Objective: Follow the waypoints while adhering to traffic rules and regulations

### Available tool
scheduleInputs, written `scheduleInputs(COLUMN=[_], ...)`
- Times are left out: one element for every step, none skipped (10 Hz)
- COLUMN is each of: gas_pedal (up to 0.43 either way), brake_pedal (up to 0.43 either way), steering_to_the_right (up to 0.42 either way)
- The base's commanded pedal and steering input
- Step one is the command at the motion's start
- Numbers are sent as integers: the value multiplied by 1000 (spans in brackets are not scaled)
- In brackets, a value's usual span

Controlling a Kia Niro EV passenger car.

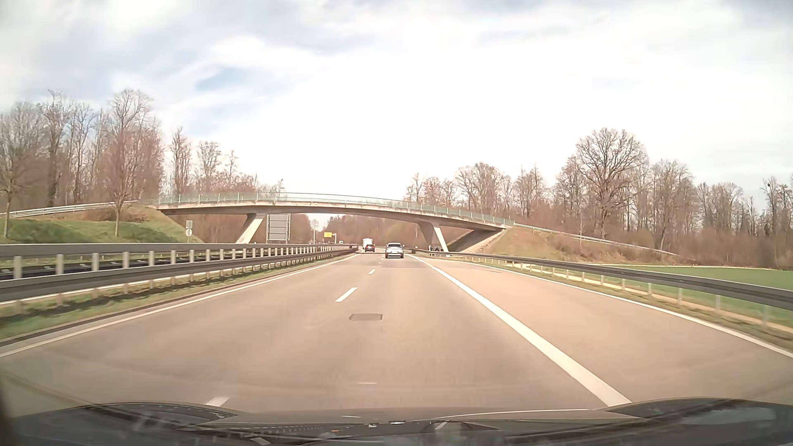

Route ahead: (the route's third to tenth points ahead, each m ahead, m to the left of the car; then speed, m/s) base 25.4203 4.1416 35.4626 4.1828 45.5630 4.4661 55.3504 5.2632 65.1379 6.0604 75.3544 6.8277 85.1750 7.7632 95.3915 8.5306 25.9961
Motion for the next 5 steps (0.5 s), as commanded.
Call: scheduleInputs(gas_pedal=[0, 0, 0, 0, 0], brake_pedal=[0, 0, 0, 0, 0], steering_to_the_right=[-4, -4, -4, -4, -4])
